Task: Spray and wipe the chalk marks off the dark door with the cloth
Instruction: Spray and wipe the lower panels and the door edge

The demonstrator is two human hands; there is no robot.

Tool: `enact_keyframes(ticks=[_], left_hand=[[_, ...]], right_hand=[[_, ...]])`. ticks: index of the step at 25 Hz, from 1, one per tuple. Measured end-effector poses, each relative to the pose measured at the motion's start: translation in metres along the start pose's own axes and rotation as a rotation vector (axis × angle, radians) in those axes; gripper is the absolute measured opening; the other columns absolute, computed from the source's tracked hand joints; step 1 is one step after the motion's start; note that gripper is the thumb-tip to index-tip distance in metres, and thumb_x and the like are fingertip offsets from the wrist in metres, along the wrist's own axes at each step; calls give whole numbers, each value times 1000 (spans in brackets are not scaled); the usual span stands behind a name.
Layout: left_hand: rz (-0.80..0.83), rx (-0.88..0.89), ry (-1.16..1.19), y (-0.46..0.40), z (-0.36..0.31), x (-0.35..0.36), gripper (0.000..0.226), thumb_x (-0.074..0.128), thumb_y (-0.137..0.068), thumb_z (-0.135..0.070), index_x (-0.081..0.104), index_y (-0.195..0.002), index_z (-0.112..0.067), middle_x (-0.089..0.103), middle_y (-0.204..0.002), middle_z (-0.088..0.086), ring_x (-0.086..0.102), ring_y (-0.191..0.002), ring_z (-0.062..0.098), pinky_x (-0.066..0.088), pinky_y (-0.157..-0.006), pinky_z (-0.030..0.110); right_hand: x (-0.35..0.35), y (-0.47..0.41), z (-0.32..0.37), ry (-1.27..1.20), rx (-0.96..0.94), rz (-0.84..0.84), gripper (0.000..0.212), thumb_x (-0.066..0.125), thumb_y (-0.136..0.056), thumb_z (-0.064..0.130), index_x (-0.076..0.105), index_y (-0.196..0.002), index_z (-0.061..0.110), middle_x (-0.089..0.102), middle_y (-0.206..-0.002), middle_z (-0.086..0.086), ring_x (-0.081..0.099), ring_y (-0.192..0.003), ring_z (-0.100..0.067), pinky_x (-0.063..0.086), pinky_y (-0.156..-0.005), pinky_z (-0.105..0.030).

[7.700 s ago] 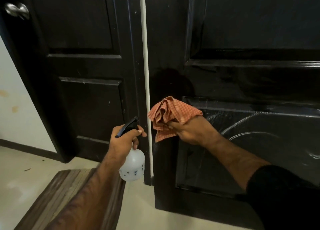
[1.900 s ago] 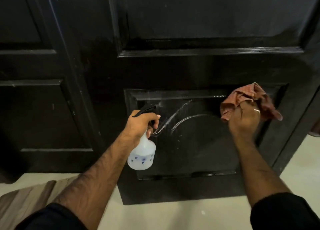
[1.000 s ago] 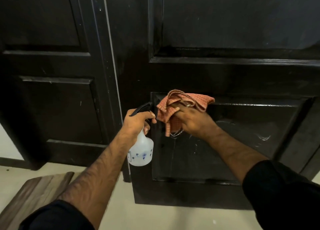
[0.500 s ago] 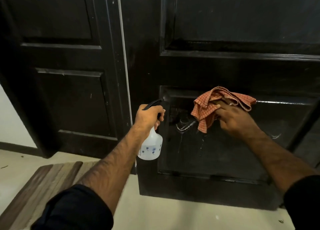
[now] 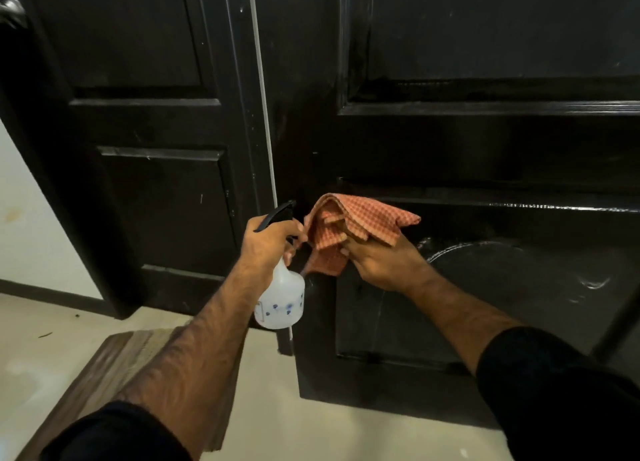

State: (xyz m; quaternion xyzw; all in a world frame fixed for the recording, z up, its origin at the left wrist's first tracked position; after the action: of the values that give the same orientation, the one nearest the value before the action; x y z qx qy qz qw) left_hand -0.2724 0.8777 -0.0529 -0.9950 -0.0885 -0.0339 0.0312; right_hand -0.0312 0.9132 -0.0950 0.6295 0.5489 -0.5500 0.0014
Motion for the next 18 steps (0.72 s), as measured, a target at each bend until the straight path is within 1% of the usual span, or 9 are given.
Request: enact_keyframes(ticks=[2,4,7,8,10,12,15,17,18], left_hand=[[11,-26,5,0,4,3,29,73,-88,-11,71,-114,0,78,-96,22,52,-49,15,44,-49,29],[55,-28,25,2,4,10,31,74,-89,-12,69,-118,0,79,-97,20,52,-49,14,45,-48,28],[82,3,26,3,-1,15,28,73,-89,-10,71,-114,2,76,-92,15,52,-50,15,44,-48,27],[85,8,27,3,-2,13,26,73,-89,-10,71,-113,1,76,-91,15,52,-50,14,45,-49,27],[79,18,26,5,-6,5,20,70,-91,-9,73,-108,-1,76,-89,13,51,-49,14,44,-49,27],[52,8,28,3,-8,-3,16,69,-93,-9,74,-106,-2,77,-89,13,51,-50,14,43,-50,28],[34,5,26,-1,-7,-9,16,69,-94,-9,74,-107,-2,78,-90,12,51,-50,15,44,-51,28],[43,6,19,0,-6,-8,17,69,-92,-9,73,-106,0,77,-91,14,51,-50,15,44,-49,28],[48,9,20,2,-6,-7,17,69,-92,-8,73,-106,0,77,-91,15,51,-49,15,44,-49,28]], right_hand=[[-15,7,-15,32,-127,51,42,56,-107,29,61,-147,16,67,-139,-13,60,-126,-37,55,-100,-54],[-31,-10,-33,100,-72,35,42,46,-111,32,59,-147,15,62,-147,-14,59,-132,-38,51,-106,-54],[-26,-29,-14,134,34,-35,49,46,-111,37,54,-152,12,49,-162,-13,43,-150,-37,27,-128,-55],[-18,-23,-5,87,23,-23,48,48,-111,38,56,-152,14,51,-160,-13,46,-148,-37,30,-126,-56],[-17,-12,-8,11,-22,-35,42,53,-110,37,62,-144,16,64,-140,-14,60,-126,-37,53,-104,-55],[-30,-20,-27,97,33,-84,34,54,-110,32,64,-138,15,67,-127,-15,64,-113,-37,58,-88,-54],[-40,-50,-26,221,145,-165,34,53,-110,26,66,-136,10,64,-141,-17,57,-135,-43,47,-109,-59],[-24,-33,-5,145,14,-88,45,54,-108,32,60,-147,11,54,-157,-15,43,-151,-40,26,-126,-59],[-16,-16,6,111,-94,-9,46,51,-109,35,57,-150,15,51,-160,-12,42,-152,-37,25,-128,-56]])
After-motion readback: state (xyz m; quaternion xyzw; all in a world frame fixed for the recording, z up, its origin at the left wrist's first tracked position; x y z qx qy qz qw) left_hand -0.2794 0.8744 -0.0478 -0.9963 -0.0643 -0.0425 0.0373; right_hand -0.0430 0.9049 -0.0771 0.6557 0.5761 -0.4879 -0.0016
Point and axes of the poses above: each hand's wrist, its own y-axis away from the middle knuckle, its own x-axis out of the palm, z = x × y, the point moved 2 cm from there along -y, towards the middle knuckle
